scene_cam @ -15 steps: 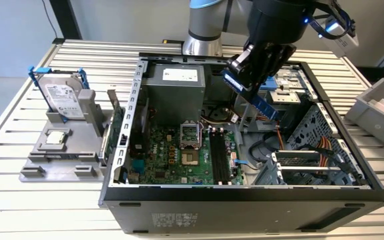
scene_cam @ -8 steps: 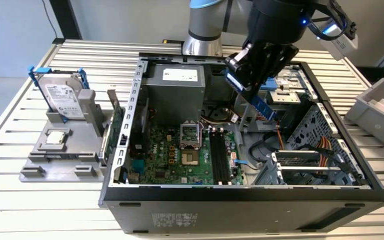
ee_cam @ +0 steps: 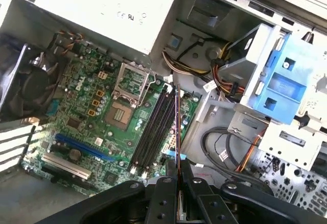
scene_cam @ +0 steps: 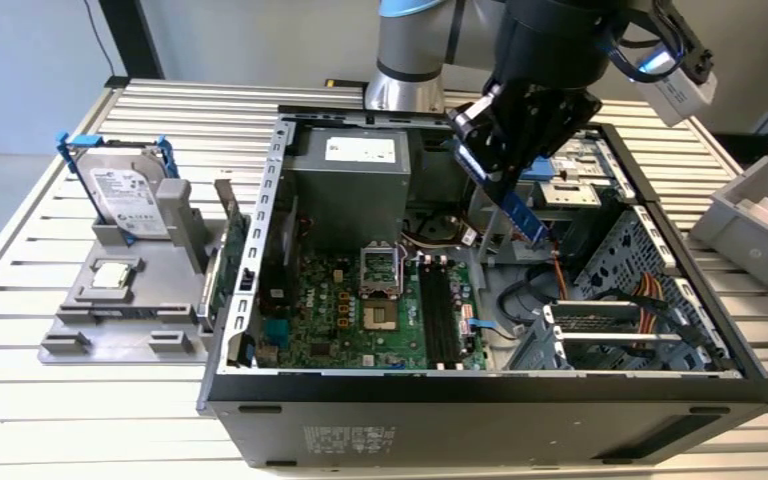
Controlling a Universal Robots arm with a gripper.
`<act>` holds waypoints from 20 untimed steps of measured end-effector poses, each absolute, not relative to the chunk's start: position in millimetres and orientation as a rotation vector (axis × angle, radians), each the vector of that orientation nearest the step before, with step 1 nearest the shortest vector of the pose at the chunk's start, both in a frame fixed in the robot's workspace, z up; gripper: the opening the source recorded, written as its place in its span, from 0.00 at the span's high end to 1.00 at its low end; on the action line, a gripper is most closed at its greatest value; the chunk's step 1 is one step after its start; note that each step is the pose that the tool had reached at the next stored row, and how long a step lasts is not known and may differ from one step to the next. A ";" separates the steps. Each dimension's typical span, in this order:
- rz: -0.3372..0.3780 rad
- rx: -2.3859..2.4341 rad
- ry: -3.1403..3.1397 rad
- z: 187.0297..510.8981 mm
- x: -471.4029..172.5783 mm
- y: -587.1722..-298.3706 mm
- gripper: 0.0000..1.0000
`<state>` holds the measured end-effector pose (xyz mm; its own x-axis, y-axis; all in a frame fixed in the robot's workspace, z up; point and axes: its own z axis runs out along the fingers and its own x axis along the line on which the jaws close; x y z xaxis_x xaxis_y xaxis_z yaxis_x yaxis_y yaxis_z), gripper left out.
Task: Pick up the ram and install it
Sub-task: 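Insert the ram into the slot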
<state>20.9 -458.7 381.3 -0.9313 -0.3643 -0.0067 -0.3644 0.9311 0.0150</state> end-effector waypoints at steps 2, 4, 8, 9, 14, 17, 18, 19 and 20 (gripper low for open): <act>0.025 -0.545 3.090 381.2 20.9 -458.7 1.00; 0.025 -0.507 3.096 381.1 20.9 -458.7 1.00; 0.024 -0.436 3.107 380.9 20.9 -458.7 1.00; 0.024 -0.418 3.109 380.8 20.9 -458.6 1.00; 0.023 -0.332 3.119 380.5 21.0 -458.7 1.00; 0.022 -0.286 3.123 380.2 21.0 -458.6 1.00; 0.022 -0.270 3.125 380.1 20.9 -458.6 1.00; 0.022 -0.255 3.126 380.0 20.9 -458.7 1.00; 0.022 -0.240 3.127 379.9 20.9 -458.7 1.00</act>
